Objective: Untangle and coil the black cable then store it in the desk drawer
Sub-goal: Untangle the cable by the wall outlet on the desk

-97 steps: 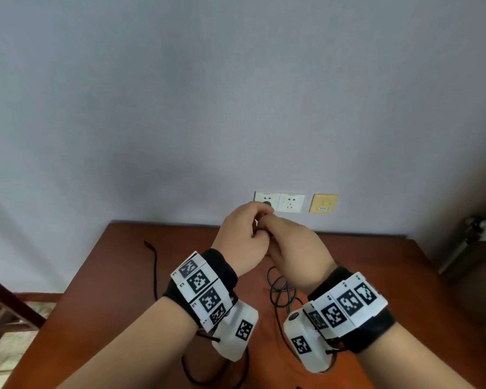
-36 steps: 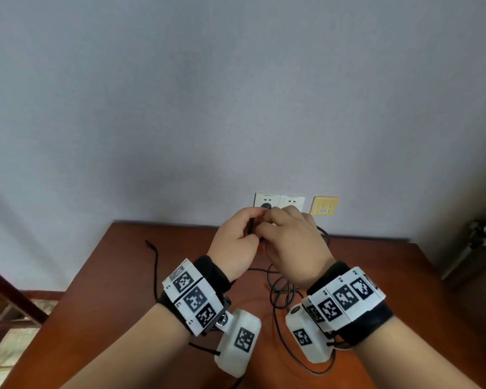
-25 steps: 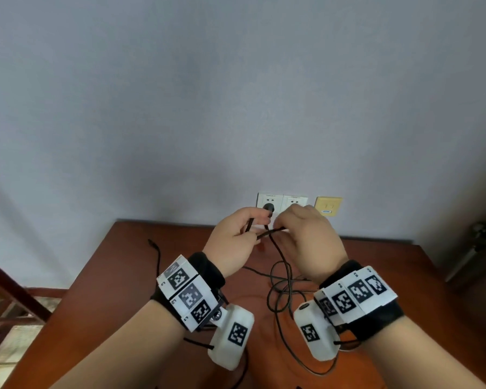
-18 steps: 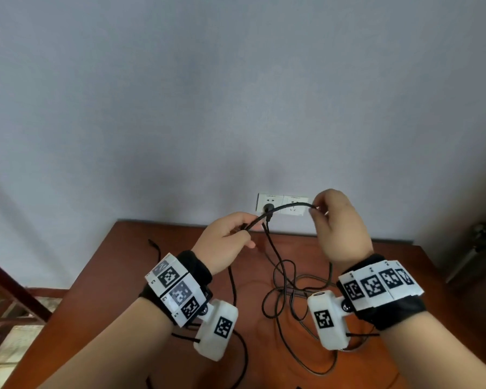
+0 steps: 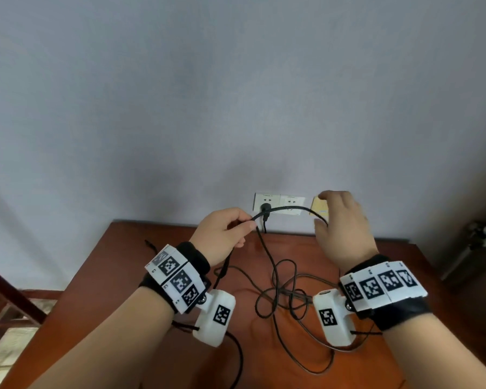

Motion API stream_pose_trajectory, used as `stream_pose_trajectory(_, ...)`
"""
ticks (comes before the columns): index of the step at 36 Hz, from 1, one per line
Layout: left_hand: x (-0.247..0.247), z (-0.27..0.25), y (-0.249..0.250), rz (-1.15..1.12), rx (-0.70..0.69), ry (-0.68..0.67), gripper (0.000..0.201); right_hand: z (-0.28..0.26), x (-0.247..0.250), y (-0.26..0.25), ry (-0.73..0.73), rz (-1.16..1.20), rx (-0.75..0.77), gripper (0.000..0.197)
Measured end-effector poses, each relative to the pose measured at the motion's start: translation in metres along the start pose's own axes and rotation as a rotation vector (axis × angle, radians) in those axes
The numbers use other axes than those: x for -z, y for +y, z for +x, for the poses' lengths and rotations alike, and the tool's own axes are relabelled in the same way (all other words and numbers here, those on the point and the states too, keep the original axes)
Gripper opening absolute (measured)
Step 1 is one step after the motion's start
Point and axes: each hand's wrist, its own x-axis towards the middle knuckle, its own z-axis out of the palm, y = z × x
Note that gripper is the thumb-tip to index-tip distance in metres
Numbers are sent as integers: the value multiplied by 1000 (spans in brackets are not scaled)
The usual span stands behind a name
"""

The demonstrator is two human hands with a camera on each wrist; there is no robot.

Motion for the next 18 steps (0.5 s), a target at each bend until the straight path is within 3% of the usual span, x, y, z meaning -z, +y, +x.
stream_pose_trajectory(4,-9,4,11,-16,-44,-39,12,-8,-8,-26,-3,34,335,45)
stream_pose_trajectory(6,-13,6,17,4,-69,-53,10,-13,-13,-40,-23,18,415,44)
stream_pose_trajectory(15,-15,3,21,-20,-105,-52,7,-10,-15,-47,-48,-8,412,22)
stream_pose_trajectory(18,-9,3,15,21,-89,-59,7,-10,-14,-45,-59,32,375,26)
